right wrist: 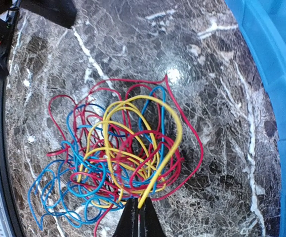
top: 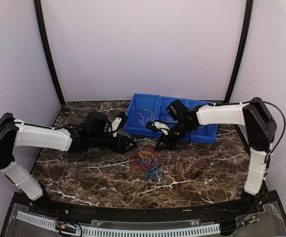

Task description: Untangle the cables

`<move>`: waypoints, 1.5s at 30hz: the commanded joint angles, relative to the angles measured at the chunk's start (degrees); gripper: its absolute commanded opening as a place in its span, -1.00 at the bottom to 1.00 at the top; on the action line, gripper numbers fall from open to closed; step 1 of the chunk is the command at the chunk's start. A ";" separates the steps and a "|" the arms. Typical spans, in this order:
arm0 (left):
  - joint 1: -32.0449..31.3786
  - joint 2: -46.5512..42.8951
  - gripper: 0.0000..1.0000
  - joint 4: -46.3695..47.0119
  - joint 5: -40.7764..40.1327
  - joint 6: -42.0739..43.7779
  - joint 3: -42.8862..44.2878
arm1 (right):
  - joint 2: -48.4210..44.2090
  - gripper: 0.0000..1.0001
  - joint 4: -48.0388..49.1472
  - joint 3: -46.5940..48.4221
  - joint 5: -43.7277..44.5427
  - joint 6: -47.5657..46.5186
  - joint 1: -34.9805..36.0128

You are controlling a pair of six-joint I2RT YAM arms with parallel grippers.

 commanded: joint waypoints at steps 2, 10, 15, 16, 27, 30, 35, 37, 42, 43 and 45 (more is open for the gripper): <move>-2.35 -1.14 0.43 11.47 -0.79 1.14 -4.62 | -6.60 -1.00 0.64 0.76 -8.19 -0.82 0.43; -3.97 -0.10 0.49 28.49 -1.08 4.16 -9.79 | -7.59 -1.00 -1.77 2.85 -10.20 -0.37 0.52; -4.09 4.99 0.46 32.73 -0.30 4.90 -7.49 | -8.00 -1.00 -2.29 3.44 -10.96 -0.34 0.53; -4.09 5.87 0.46 34.06 0.26 4.86 -6.66 | -7.99 -1.00 -2.51 3.73 -11.18 -0.40 0.53; -4.96 21.22 0.35 51.20 8.08 2.42 -0.96 | -9.16 -1.00 -5.33 8.48 -13.97 -1.72 0.48; -5.40 26.13 0.16 52.83 10.06 2.12 2.22 | -9.27 -1.00 -6.94 10.99 -12.71 -3.55 0.38; -5.49 29.97 -0.12 54.64 11.40 0.71 3.31 | -9.97 -1.00 -8.96 15.20 -12.07 -5.01 -0.63; -5.44 30.59 -0.28 54.66 11.38 0.59 2.59 | -10.67 -1.00 -9.53 16.94 -12.02 -5.32 -1.15; -5.47 31.40 -0.57 55.99 12.32 -0.06 0.23 | -13.41 -1.00 -9.51 23.03 -10.47 -6.47 -3.37; -5.48 31.50 -0.58 56.16 12.24 -0.29 -0.03 | -13.93 -1.00 -9.06 24.35 -10.86 -5.92 -4.08; -5.45 31.65 -0.59 56.54 11.91 -0.57 -0.51 | -14.73 -1.00 -8.83 27.36 -11.73 -5.00 -5.31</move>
